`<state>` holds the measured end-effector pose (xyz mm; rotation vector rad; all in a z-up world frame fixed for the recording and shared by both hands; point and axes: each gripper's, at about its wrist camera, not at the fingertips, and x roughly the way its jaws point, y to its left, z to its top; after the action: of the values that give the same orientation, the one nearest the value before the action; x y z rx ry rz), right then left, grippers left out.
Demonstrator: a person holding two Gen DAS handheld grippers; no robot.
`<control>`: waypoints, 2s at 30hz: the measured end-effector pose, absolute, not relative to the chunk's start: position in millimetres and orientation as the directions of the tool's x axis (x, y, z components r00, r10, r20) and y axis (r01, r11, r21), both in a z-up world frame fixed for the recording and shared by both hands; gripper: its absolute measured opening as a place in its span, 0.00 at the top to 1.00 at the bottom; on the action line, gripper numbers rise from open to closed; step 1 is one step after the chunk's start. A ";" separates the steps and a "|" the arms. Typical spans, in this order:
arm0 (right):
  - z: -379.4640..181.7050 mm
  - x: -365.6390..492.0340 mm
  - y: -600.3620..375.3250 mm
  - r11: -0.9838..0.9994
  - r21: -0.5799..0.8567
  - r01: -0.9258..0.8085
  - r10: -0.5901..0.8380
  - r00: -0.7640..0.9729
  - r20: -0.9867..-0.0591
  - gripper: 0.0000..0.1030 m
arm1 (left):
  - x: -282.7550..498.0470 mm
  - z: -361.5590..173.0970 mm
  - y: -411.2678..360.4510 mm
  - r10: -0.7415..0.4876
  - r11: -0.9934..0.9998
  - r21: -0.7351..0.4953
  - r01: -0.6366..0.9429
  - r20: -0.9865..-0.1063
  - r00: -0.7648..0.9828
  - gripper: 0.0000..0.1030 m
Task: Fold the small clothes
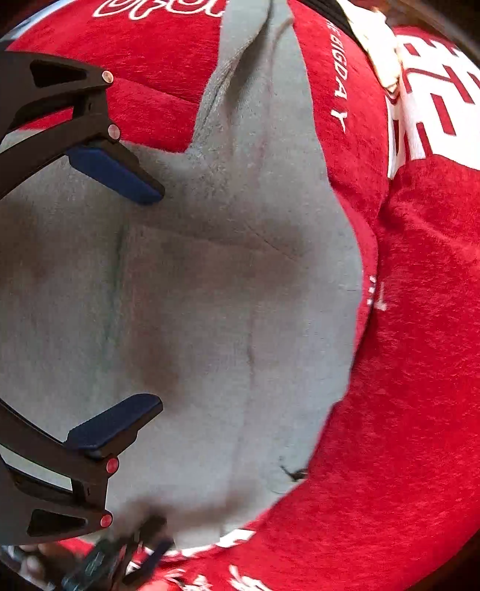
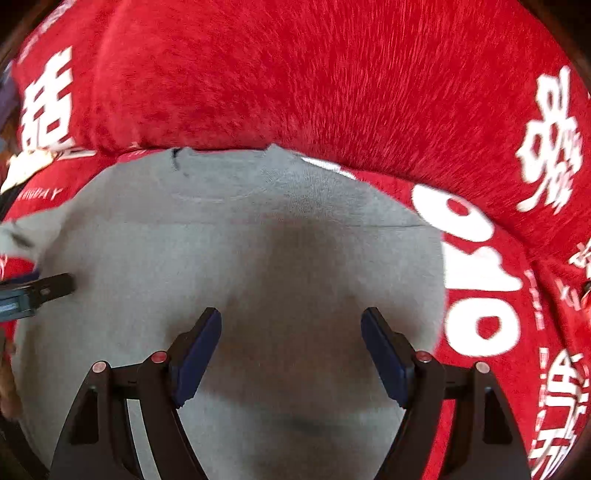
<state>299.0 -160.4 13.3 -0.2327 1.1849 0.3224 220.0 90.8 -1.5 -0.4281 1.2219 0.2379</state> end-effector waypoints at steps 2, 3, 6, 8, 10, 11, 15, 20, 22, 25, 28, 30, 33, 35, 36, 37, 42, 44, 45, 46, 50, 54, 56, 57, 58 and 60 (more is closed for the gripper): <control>-8.4 323.9 -155.4 0.946 0.014 -0.324 0.104 0.263 -0.959 0.12 | 227.9 5.2 79.1 -0.064 0.901 -0.197 -0.388 -0.942 0.329 0.00; -7.1 332.5 -154.2 0.952 0.031 -0.304 0.121 0.280 -0.952 0.11 | 231.2 9.1 72.7 -0.040 0.907 -0.173 -0.384 -0.943 0.329 0.00; -5.4 351.3 -146.3 0.966 0.005 -0.257 0.073 0.254 -0.965 0.12 | 234.8 23.6 61.5 -0.017 0.911 -0.164 -0.378 -0.932 0.362 0.00; 8.0 347.2 -145.1 0.969 0.039 -0.245 0.108 0.275 -0.955 0.12 | 235.3 26.8 57.3 -0.034 0.911 -0.180 -0.370 -0.930 0.367 0.00; 22.0 329.1 -146.1 0.962 0.083 -0.261 0.162 0.298 -0.941 0.12 | 238.0 24.1 49.8 -0.005 0.928 -0.138 -0.346 -0.934 0.359 0.00; 26.7 317.6 -147.5 0.961 0.082 -0.265 0.165 0.309 -0.937 0.12 | 237.4 16.2 48.7 0.023 0.939 -0.096 -0.331 -0.941 0.338 0.00; 20.5 273.2 -145.7 0.956 0.083 -0.281 0.166 0.286 -0.944 0.12 | 227.4 -13.0 59.5 0.046 0.943 -0.055 -0.328 -0.955 0.294 0.00; 10.9 237.8 -114.1 0.902 -0.115 -0.415 0.047 0.360 -0.932 0.11 | 199.3 -0.1 86.7 0.058 0.910 -0.074 -0.408 -0.952 0.301 0.00; 24.9 234.2 -112.6 0.905 -0.093 -0.415 0.080 0.381 -0.921 0.11 | 190.0 7.3 93.2 0.059 0.893 -0.092 -0.440 -0.946 0.317 0.00; 33.5 239.5 -123.3 0.940 -0.043 -0.338 0.097 0.387 -0.917 0.11 | 186.2 11.0 85.2 0.004 0.901 -0.140 -0.411 -0.944 0.331 0.00; 11.4 232.4 -131.6 0.949 0.013 -0.314 0.099 0.260 -0.961 0.11 | 176.0 -1.7 55.5 0.008 0.948 -0.089 -0.305 -0.954 0.301 0.00; 5.8 208.7 -134.1 0.929 -0.031 -0.369 0.073 0.267 -0.961 0.11 | 162.5 -3.8 41.0 0.088 0.971 0.006 -0.241 -0.941 0.328 0.00; 11.5 160.5 -150.5 0.906 -0.044 -0.422 0.099 0.310 -0.946 0.11 | 123.4 -0.2 40.4 0.056 0.973 -0.031 -0.227 -0.929 0.365 0.00; 14.3 128.4 -169.7 0.907 -0.019 -0.420 0.123 0.306 -0.944 0.08 | 93.0 2.5 38.2 0.059 0.979 -0.022 -0.204 -0.922 0.383 0.00; 16.4 113.6 -178.8 0.908 -0.014 -0.419 0.132 0.319 -0.938 0.06 | 80.4 4.2 37.2 0.058 0.980 -0.023 -0.197 -0.916 0.397 0.00; 16.2 104.8 -182.6 0.906 -0.012 -0.423 0.134 0.313 -0.940 0.02 | 70.9 7.4 37.2 0.059 0.980 -0.026 -0.199 -0.910 0.410 0.00; 10.0 42.0 -208.0 0.855 -0.081 -0.512 0.091 0.302 -0.949 0.01 | 20.3 2.3 42.0 0.042 0.990 -0.014 -0.137 -0.917 0.397 0.00; 5.6 21.2 -215.3 0.815 -0.110 -0.569 0.058 0.269 -0.961 0.01 | 7.7 3.9 47.2 0.028 0.992 -0.020 -0.122 -0.923 0.383 0.00; 7.2 15.3 -218.1 0.797 -0.121 -0.591 0.050 0.263 -0.963 0.01 | 6.4 4.9 48.9 0.024 0.992 -0.023 -0.121 -0.928 0.371 0.00; 8.2 13.0 -219.7 0.788 -0.126 -0.602 0.038 0.253 -0.967 0.01 | 5.1 6.6 49.5 0.037 0.993 -0.006 -0.121 -0.938 0.344 0.00; 27.0 5.7 -203.0 0.731 -0.153 -0.665 0.071 0.298 -0.952 0.02 | 1.0 25.6 28.8 -0.058 0.996 -0.082 -0.041 -0.907 0.418 0.00; 23.7 2.4 -161.5 0.644 -0.153 -0.750 0.132 0.305 -0.943 0.02 | 11.3 2.7 -6.6 -0.044 0.996 -0.013 0.087 -0.932 0.360 0.00; 10.8 6.0 -155.3 0.620 -0.181 -0.763 0.093 0.300 -0.949 0.02 | 3.0 0.2 -6.9 -0.023 0.995 0.017 0.101 -0.925 0.380 0.00; 4.3 6.0 -159.5 0.616 -0.172 -0.769 0.087 0.283 -0.955 0.01 | 1.0 -1.0 -5.6 -0.020 0.994 0.019 0.105 -0.933 0.360 0.00; 4.7 5.1 -167.5 0.627 -0.149 -0.764 0.111 0.277 -0.954 0.01 | -4.2 -4.1 -1.5 -0.020 0.994 0.016 0.106 -0.942 0.335 0.00; 4.3 0.1 -190.2 0.643 -0.145 -0.752 0.103 0.273 -0.957 0.01 | -17.1 -6.6 9.2 -0.013 0.996 0.018 0.090 -0.944 0.330 0.00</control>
<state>0.1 -190.2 4.3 -0.6746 1.1611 0.6377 -17.1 9.2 -6.6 0.0715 1.2334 -0.0676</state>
